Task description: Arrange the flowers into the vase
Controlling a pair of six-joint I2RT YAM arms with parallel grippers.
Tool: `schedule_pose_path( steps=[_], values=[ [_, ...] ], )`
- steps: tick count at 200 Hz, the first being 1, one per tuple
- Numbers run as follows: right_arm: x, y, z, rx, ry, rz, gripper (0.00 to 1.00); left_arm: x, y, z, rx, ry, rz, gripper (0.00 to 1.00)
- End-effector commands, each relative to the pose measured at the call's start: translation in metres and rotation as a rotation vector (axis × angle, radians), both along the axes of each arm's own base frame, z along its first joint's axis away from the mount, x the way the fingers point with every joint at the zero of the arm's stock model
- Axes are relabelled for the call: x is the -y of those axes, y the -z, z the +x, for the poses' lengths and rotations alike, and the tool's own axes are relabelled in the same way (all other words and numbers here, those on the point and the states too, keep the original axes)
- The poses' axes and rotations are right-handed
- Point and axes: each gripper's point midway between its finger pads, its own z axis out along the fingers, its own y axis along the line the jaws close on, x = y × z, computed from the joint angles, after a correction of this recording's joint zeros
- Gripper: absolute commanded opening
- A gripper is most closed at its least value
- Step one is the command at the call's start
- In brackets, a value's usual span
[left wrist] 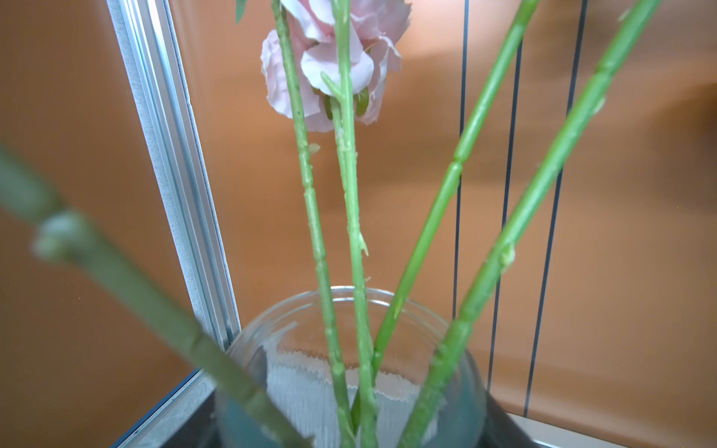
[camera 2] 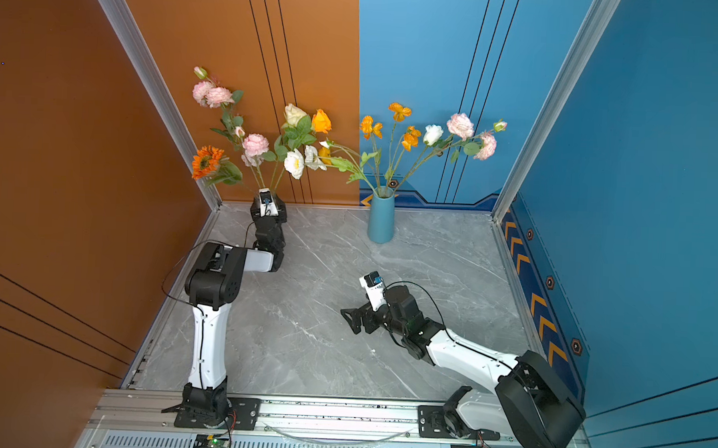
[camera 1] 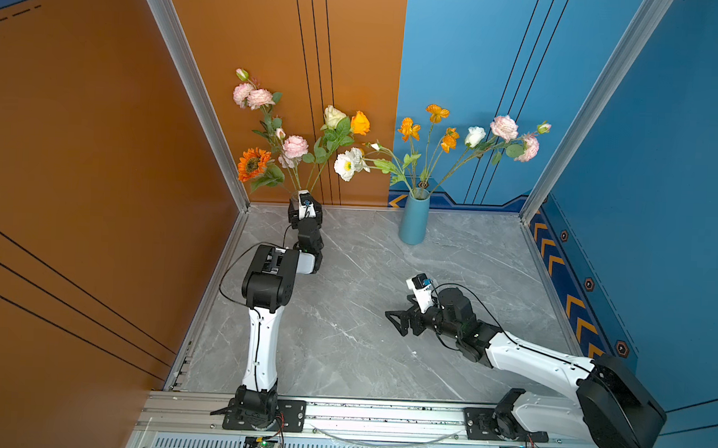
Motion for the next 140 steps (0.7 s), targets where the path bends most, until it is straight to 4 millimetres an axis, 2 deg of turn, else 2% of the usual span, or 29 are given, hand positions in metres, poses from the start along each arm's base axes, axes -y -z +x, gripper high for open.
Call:
schedule_pose_path(
  steps=[1, 20, 42, 48, 50, 61, 110, 140],
  values=[
    [-0.001, -0.013, 0.004, 0.015, 0.008, 0.024, 1.0, -0.002, -0.039, -0.011, 0.166, -0.011, -0.05, 0.4],
    [-0.001, -0.012, 0.003, 0.008, 0.009, 0.02, 1.0, -0.004, -0.033, -0.012, 0.157, -0.019, -0.059, 0.62],
    [-0.001, -0.014, 0.003, 0.006, 0.007, 0.019, 1.0, -0.005, -0.029, -0.013, 0.151, -0.017, -0.069, 0.83],
    [-0.001, -0.014, 0.002, 0.006, 0.007, 0.019, 1.0, -0.005, -0.028, -0.014, 0.149, -0.016, -0.069, 0.85],
    [-0.001, -0.015, 0.002, 0.007, 0.007, 0.02, 1.0, -0.005, -0.028, -0.014, 0.148, -0.018, -0.068, 0.89],
    [0.0, -0.016, 0.002, 0.009, 0.01, 0.02, 1.0, -0.004, -0.028, -0.015, 0.146, -0.014, -0.07, 1.0],
    [0.005, -0.023, 0.0, 0.016, 0.023, 0.034, 1.0, -0.005, -0.021, -0.024, 0.127, -0.019, -0.088, 0.98],
    [0.008, -0.028, -0.004, 0.026, 0.028, 0.048, 1.0, -0.006, -0.012, -0.042, 0.098, -0.04, -0.12, 0.98]
  ],
)
